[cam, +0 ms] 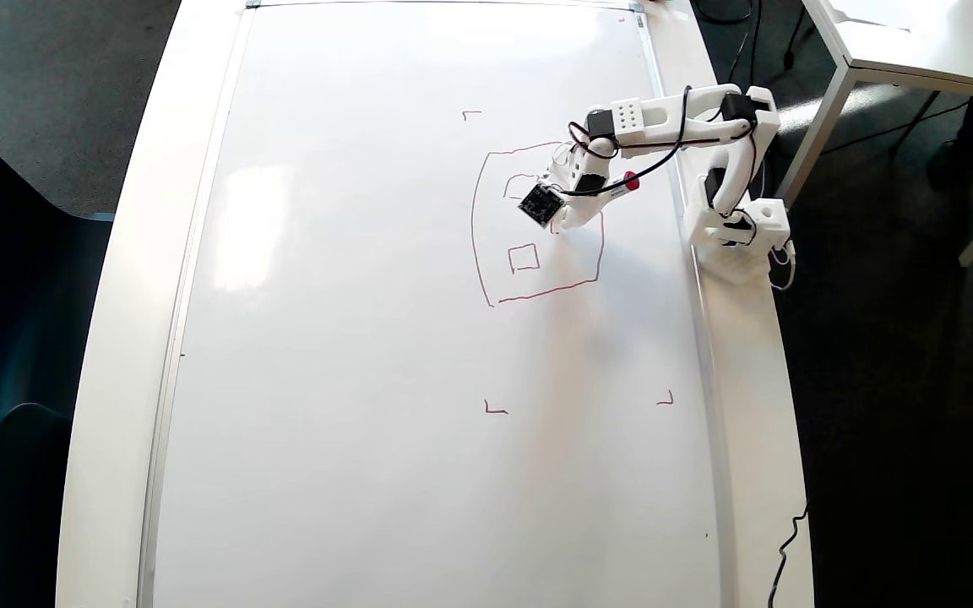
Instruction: Draw on a whiteboard a robot head using a pen attached to the gripper
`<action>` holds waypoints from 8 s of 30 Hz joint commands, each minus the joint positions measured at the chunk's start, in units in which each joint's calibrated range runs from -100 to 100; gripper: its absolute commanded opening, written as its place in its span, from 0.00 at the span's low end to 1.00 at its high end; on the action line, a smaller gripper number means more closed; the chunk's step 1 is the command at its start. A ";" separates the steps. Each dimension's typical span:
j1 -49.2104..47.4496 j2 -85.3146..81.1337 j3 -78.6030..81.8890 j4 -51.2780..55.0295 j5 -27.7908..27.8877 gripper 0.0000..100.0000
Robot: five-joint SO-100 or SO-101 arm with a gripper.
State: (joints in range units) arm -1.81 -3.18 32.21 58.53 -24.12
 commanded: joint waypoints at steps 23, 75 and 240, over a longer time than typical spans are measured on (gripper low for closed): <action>-0.29 -8.19 -10.83 -10.14 8.57 0.01; 0.01 26.03 -52.50 7.67 9.64 0.01; -3.02 29.47 -38.97 -12.05 2.14 0.01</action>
State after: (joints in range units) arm -4.00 27.66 -6.62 45.61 -21.80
